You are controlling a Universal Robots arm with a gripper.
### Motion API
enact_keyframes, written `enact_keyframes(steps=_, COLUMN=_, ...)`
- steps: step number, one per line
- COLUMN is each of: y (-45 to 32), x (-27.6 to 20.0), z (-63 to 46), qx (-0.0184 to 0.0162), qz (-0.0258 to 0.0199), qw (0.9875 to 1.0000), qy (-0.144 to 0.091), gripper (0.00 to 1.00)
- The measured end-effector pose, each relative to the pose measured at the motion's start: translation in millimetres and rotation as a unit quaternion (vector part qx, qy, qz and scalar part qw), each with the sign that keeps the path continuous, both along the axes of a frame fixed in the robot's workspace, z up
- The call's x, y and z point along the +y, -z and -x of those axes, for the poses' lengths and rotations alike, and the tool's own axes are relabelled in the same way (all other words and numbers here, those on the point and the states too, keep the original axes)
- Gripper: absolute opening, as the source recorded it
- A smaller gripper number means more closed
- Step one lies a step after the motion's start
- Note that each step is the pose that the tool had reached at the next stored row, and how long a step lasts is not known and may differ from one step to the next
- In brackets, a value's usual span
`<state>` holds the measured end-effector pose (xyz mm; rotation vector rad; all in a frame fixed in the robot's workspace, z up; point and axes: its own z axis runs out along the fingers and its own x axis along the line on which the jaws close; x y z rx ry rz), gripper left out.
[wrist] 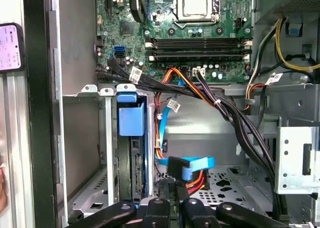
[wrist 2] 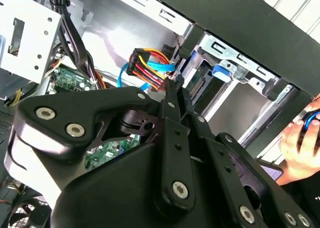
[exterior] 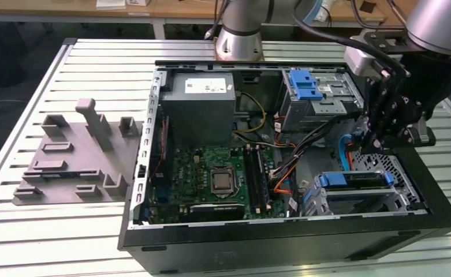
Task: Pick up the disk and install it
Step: 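Insert the first disk wire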
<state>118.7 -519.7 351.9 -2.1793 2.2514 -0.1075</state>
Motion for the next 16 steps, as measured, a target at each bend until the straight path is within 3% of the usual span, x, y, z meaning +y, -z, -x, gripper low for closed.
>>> enact_keyframes(steps=7, y=4.5, x=-12.0, z=-0.1, qx=0.0002, qz=-0.0001, qw=1.0000, qy=0.001, gripper=0.17)
enact_keyframes(steps=13, y=4.9, x=-13.1, z=-0.2, qx=0.0008, qz=0.0000, qw=1.0000, qy=0.001, gripper=0.17)
enact_keyframes(steps=15, y=5.3, x=-13.2, z=-2.2, qx=0.0066, qz=0.0000, qw=1.0000, qy=0.001, gripper=0.17)
enact_keyframes(steps=16, y=5.9, x=-13.2, z=-4.1, qx=0.0122, qz=0.0000, qw=0.9999, qy=0.001, gripper=0.17)
